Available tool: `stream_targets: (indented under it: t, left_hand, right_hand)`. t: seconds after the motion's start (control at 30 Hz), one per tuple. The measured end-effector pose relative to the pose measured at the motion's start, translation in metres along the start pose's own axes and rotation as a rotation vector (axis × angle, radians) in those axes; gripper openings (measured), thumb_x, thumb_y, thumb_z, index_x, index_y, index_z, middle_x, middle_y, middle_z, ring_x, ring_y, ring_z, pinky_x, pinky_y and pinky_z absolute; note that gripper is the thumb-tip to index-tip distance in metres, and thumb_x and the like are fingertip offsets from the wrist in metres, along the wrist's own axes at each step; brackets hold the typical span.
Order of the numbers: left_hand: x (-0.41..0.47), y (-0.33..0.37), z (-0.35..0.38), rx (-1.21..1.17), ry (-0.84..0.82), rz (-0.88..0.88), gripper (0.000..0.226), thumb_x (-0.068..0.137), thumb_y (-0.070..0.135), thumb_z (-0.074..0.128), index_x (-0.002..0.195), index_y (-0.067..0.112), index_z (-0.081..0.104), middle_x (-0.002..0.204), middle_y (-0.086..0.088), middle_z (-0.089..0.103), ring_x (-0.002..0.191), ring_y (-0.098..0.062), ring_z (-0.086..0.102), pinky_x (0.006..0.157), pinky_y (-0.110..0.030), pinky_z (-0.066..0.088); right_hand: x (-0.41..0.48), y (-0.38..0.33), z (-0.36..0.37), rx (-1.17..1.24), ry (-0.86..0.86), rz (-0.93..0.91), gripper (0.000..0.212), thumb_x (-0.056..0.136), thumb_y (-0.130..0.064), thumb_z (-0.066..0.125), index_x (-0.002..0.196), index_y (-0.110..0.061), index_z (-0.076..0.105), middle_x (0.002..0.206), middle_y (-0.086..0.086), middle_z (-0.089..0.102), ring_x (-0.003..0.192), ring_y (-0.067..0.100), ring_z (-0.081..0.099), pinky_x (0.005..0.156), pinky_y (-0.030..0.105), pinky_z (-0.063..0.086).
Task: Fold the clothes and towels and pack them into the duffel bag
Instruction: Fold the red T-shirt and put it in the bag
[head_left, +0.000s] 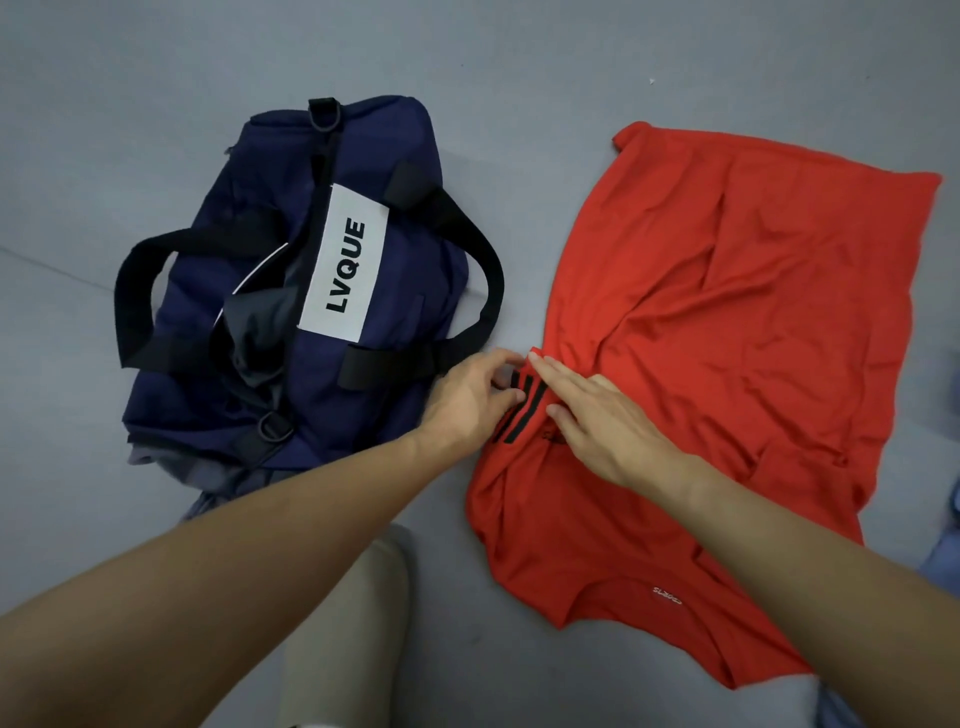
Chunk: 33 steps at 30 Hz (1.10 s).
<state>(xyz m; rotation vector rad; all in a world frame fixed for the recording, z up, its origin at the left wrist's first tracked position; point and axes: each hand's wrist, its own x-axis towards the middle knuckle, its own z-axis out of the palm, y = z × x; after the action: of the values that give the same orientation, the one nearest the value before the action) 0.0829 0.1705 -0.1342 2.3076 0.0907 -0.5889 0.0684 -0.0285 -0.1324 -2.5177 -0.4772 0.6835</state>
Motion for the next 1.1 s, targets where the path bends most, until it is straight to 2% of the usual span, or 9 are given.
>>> stream_targets:
  t: [0.13, 0.4, 0.53, 0.7, 0.8, 0.9, 0.97, 1.0, 1.1]
  left_hand:
    - [-0.003, 0.004, 0.001, -0.02, -0.025, 0.024, 0.003, 0.092, 0.026, 0.068, 0.091, 0.026, 0.065, 0.082, 0.006, 0.067, 0.078, -0.011, 0.064, 0.076, -0.037, 0.053]
    - [-0.032, -0.004, -0.055, 0.005, 0.31, -0.081, 0.008, 0.094, 0.031, 0.057, 0.089, 0.025, 0.057, 0.068, 0.007, 0.067, 0.063, -0.01, 0.064, 0.067, -0.035, 0.051]
    - [-0.056, -0.005, -0.062, -0.204, 0.33, -0.151, 0.008, 0.093, 0.026, 0.055, 0.086, 0.023, 0.056, 0.062, 0.007, 0.058, 0.059, -0.009, 0.05, 0.063, -0.034, 0.042]
    - [-0.071, 0.019, -0.059, -0.274, 0.236, 0.011, 0.009, 0.098, 0.017, 0.053, 0.09, 0.02, 0.054, 0.07, -0.003, 0.063, 0.056, -0.009, 0.046, 0.058, -0.028, 0.041]
    - [-0.075, 0.029, -0.049, -0.233, 0.189, 0.146, 0.009, 0.101, 0.016, 0.051, 0.095, 0.023, 0.053, 0.067, 0.006, 0.064, 0.052, -0.014, 0.048, 0.054, -0.03, 0.041]
    - [-0.075, 0.03, -0.036, -0.139, 0.166, 0.275, 0.015, 0.1, 0.018, 0.05, 0.111, 0.026, 0.056, 0.079, 0.012, 0.068, 0.059, -0.011, 0.056, 0.061, -0.032, 0.048]
    - [-0.079, 0.032, -0.029, -0.012, 0.144, 0.413, 0.026, 0.098, 0.022, 0.049, 0.121, 0.03, 0.057, 0.091, 0.009, 0.073, 0.07, -0.014, 0.065, 0.065, -0.033, 0.051]
    - [-0.081, 0.033, -0.025, 0.069, 0.123, 0.494, 0.029, 0.098, 0.023, 0.047, 0.124, 0.031, 0.057, 0.093, 0.006, 0.074, 0.074, -0.017, 0.066, 0.065, -0.034, 0.05]
    - [-0.088, 0.037, -0.011, 0.198, -0.002, 0.624, 0.035, 0.098, 0.024, 0.043, 0.13, 0.034, 0.048, 0.095, 0.004, 0.073, 0.08, -0.021, 0.067, 0.062, -0.037, 0.053]
  right_hand:
    - [-0.001, -0.001, -0.005, 0.051, -0.002, 0.015, 0.061, 0.104, -0.025, 0.041, 0.158, -0.039, 0.015, 0.163, -0.011, 0.028, 0.132, 0.021, 0.046, 0.114, 0.029, 0.032]
    - [0.0, 0.007, -0.011, 0.008, 0.015, 0.09, 0.062, 0.101, -0.043, 0.045, 0.157, -0.033, 0.022, 0.157, -0.007, 0.039, 0.13, 0.024, 0.05, 0.113, 0.035, 0.032]
    - [0.007, 0.001, -0.008, -0.017, 0.004, 0.091, 0.059, 0.099, -0.048, 0.043, 0.154, -0.033, 0.028, 0.155, -0.007, 0.039, 0.132, 0.026, 0.048, 0.111, 0.042, 0.04]
    - [0.021, -0.034, -0.023, 0.174, 0.189, 0.206, 0.044, 0.098, -0.058, 0.043, 0.123, -0.029, 0.064, 0.117, -0.002, 0.065, 0.104, 0.024, 0.063, 0.092, 0.04, 0.05]
    - [0.036, -0.052, -0.034, 0.554, 0.136, 0.414, 0.065, 0.082, -0.081, 0.032, 0.09, -0.027, 0.068, 0.087, -0.003, 0.073, 0.081, 0.023, 0.071, 0.082, 0.047, 0.057]
    - [0.044, -0.051, -0.042, 0.575, 0.075, 0.446, 0.083, 0.064, -0.097, 0.033, 0.116, -0.041, 0.067, 0.116, -0.007, 0.071, 0.106, 0.024, 0.069, 0.094, 0.049, 0.055]
    - [0.044, -0.043, -0.05, 0.5, 0.06, 0.448, 0.09, 0.064, -0.09, 0.052, 0.136, -0.036, 0.057, 0.129, -0.007, 0.066, 0.115, 0.018, 0.064, 0.098, 0.042, 0.053]
    - [0.041, -0.038, -0.054, 0.482, 0.042, 0.442, 0.082, 0.069, -0.076, 0.063, 0.139, -0.032, 0.055, 0.12, -0.005, 0.069, 0.106, 0.014, 0.065, 0.091, 0.033, 0.053]
    - [0.03, -0.02, -0.062, 0.488, -0.01, 0.352, 0.052, 0.084, -0.015, 0.069, 0.134, -0.024, 0.059, 0.07, -0.005, 0.058, 0.048, 0.001, 0.048, 0.049, 0.017, 0.037]
